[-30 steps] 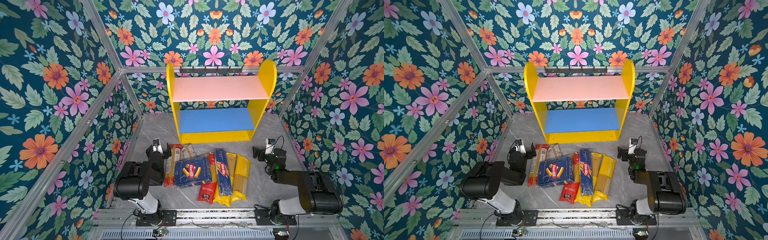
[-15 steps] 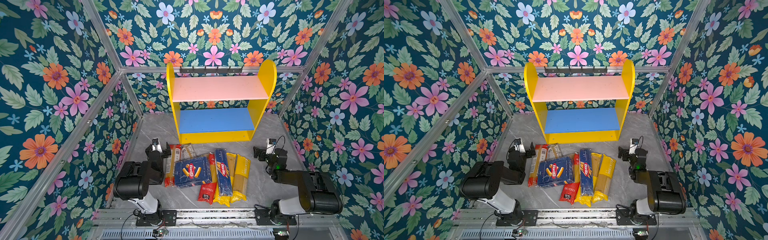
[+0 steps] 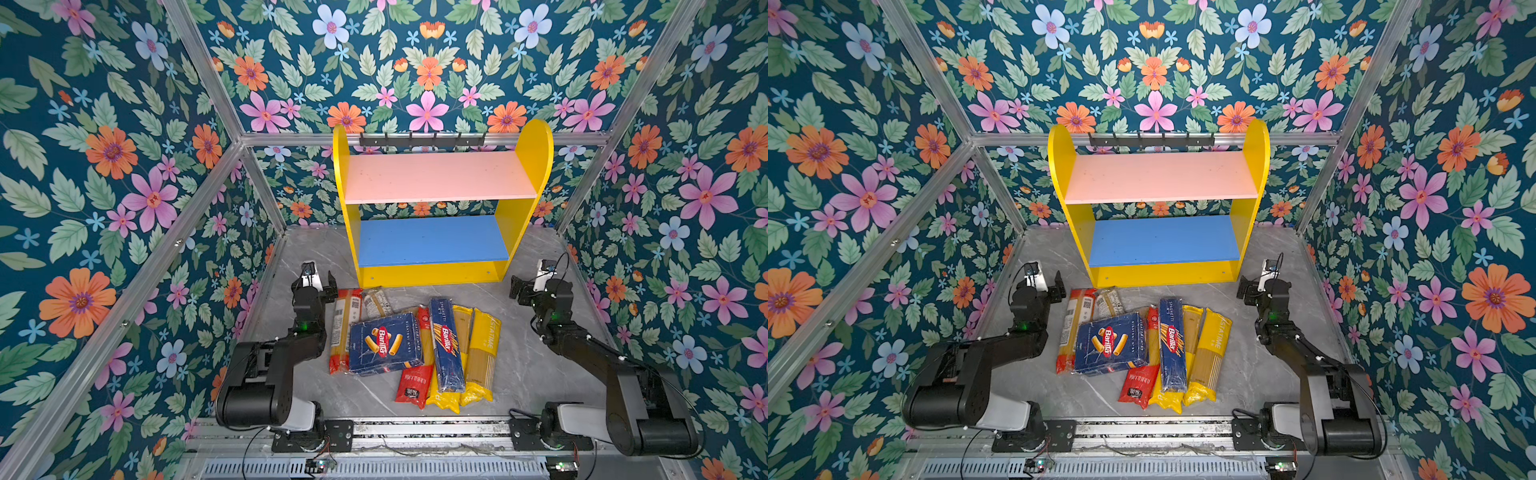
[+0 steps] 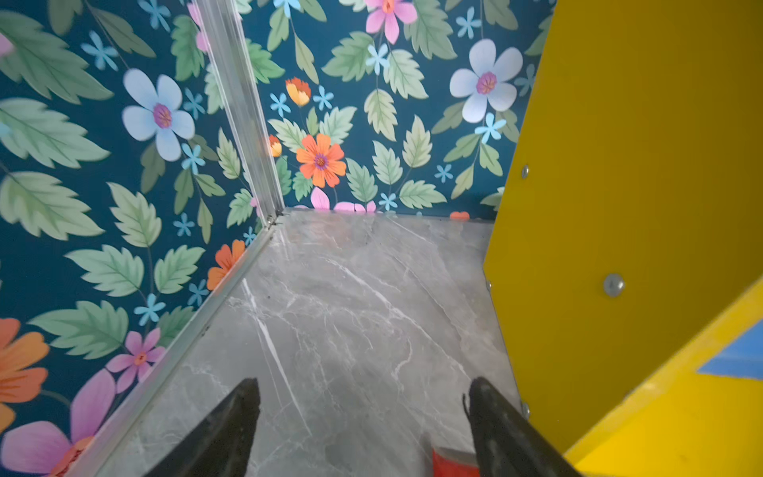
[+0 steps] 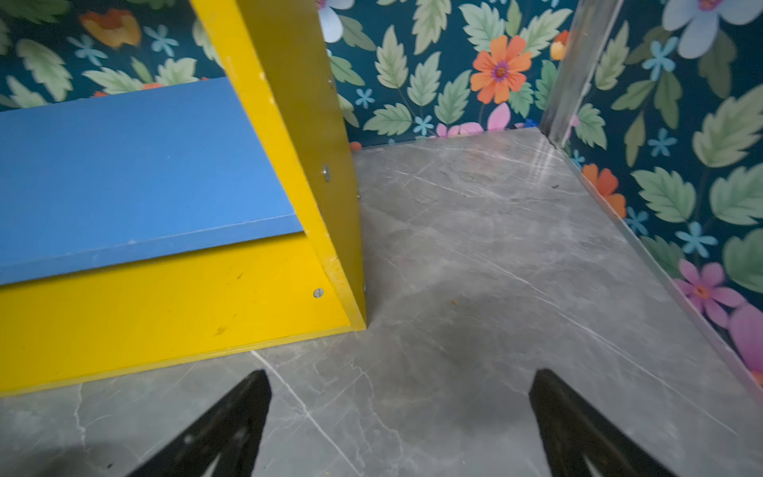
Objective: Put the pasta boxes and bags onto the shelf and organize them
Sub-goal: 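Reach the right gripper toward the blue Rigatoni box while the left arm advances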
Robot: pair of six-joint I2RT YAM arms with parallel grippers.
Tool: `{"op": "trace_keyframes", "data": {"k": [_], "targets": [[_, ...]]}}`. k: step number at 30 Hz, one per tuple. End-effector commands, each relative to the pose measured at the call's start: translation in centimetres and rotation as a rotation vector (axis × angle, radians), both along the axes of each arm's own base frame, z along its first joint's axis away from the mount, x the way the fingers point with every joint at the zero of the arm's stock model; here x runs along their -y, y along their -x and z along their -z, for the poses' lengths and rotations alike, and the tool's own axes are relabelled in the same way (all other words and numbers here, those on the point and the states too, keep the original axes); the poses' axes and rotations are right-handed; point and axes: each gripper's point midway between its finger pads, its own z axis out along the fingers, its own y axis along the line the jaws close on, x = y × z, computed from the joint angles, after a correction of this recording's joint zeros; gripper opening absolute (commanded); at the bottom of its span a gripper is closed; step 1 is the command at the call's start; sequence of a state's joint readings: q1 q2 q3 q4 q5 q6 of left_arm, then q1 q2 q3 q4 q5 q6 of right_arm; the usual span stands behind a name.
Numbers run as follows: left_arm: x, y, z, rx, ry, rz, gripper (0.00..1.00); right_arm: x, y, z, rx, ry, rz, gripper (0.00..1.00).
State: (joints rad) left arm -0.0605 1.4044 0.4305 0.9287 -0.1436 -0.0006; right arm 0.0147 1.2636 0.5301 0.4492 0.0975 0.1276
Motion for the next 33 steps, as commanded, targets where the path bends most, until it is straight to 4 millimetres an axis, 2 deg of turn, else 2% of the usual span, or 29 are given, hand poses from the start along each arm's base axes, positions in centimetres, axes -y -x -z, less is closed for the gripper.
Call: {"op": "trace_keyframes", "data": {"k": [1,3,6,7,10,13,17,21,24,30,33], "targets": [[-0.6,1.2,-0.6,-0.038,0.075,-0.07,0.81,1.7,2.7,1.9,-0.177,-0.109,0.188,0.99],[0.3,2.2,-2.2,-0.017,0.112,-0.072,0.81,1.2,4.0,1.0,-0.227,-0.259,0.243,0.99],[2.4,4.0,-3.7,-0.008,0.119,-0.067,0.81,-1.4,5.0,-0.5,-0.241,-0.35,0.117,0.99],[3.1,4.6,-4.0,-0.011,0.124,-0.058,0.81,-2.8,5.2,-1.1,-0.234,-0.372,0.039,0.99],[6.6,6.4,-3.8,-0.068,0.164,0.031,0.8,-5.2,7.5,-1.9,-0.306,-0.38,-0.015,0.97],[9.0,8.8,-2.4,-0.142,0.246,0.104,0.79,-8.2,10.4,-2.4,-0.376,-0.314,-0.073,0.92],[10.1,11.7,-0.3,-0.212,0.343,0.151,0.78,-11.8,14.5,-2.4,-0.4,-0.248,-0.142,0.92],[11.0,13.4,0.8,-0.259,0.383,0.208,0.79,-15.8,17.9,-0.6,-0.455,-0.257,-0.242,0.92],[11.0,13.9,1.1,-0.298,0.364,0.204,0.79,-18.5,19.9,0.7,-0.48,-0.172,-0.313,0.93],[11.9,14.1,2.3,-0.414,0.348,0.218,0.79,-22.3,21.4,3.0,-0.548,-0.077,-0.355,0.98],[11.9,14.2,3.2,-0.45,0.337,0.21,0.81,-24.0,21.7,2.7,-0.509,0.006,-0.386,0.99]]}}
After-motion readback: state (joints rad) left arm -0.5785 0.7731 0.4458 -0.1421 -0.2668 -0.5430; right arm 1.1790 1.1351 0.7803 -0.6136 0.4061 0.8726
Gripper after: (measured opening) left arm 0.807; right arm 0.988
